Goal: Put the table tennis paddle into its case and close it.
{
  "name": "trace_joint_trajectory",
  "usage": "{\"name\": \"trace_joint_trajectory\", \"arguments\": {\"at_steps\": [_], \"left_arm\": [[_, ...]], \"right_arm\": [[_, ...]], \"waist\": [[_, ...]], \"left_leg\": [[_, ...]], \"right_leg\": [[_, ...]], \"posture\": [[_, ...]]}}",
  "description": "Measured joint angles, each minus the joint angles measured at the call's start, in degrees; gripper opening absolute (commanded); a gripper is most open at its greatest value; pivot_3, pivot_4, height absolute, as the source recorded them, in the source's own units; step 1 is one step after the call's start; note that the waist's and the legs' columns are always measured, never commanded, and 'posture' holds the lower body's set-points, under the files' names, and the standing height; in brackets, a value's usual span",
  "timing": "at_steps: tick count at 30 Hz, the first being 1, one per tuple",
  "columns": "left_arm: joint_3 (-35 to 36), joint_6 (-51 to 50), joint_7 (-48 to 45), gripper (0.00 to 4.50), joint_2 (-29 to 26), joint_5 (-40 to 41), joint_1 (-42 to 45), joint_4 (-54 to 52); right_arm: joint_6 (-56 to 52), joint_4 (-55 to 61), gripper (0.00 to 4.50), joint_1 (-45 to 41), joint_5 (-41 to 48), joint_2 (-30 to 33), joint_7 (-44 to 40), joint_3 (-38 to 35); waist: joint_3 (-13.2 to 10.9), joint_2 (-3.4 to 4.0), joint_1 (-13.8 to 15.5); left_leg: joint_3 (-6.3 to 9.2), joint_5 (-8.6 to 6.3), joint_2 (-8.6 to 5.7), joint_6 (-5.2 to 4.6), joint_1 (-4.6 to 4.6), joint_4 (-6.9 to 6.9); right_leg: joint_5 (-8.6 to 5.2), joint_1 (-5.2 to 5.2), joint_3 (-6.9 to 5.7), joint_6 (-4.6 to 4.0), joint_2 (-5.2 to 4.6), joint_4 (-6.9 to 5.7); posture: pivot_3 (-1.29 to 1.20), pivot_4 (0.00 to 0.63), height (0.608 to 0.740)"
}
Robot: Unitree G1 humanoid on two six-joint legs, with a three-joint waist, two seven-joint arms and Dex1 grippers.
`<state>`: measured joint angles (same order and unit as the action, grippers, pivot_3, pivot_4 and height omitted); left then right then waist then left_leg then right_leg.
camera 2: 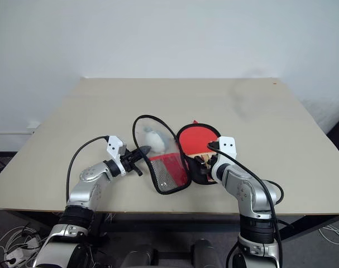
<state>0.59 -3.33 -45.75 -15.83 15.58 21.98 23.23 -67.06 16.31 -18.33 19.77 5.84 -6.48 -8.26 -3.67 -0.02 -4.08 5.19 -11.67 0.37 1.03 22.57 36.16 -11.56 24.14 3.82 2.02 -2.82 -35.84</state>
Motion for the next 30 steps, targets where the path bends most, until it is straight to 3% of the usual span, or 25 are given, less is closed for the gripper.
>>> {"name": "trace_joint_trajectory", "arguments": {"at_steps": [8,17,30], "left_arm": [[0.0,0.1,0.0,0.0,0.2,-0.1,0.1,0.8],[-0.2,0.1,-0.6,0.0,1.0,-0.1,1.2,0.8],[-0.4,0.0,-1.1,0.0,1.1,-0.1,1.2,0.8]], "right_arm": [[4.0,0.4,4.43,-0.4,-0.2,1.9,-1.0,0.7],[16.8,2.5,4.43,-1.7,-4.8,5.2,-1.0,4.0],[19.7,0.8,4.43,-1.2,-6.7,5.9,0.0,2.8]], "waist": [[0.0,0.0,0.0],[0.0,-0.04,0.0],[0.0,-0.04,0.0]], "left_leg": [[0.0,0.0,0.0,0.0,0.0,0.0],[0.0,0.0,-0.01,0.0,-0.02,0.0],[-0.01,0.0,-0.02,0.0,-0.03,0.0]], "right_leg": [[0.0,0.0,0.01,0.0,0.0,0.0],[0.0,-0.04,0.02,0.0,0.0,0.02],[0.0,-0.05,0.04,0.0,0.01,0.01]], "posture": [[0.0,0.0,0.74],[0.0,0.0,0.74],[0.0,0.0,0.74]]}}
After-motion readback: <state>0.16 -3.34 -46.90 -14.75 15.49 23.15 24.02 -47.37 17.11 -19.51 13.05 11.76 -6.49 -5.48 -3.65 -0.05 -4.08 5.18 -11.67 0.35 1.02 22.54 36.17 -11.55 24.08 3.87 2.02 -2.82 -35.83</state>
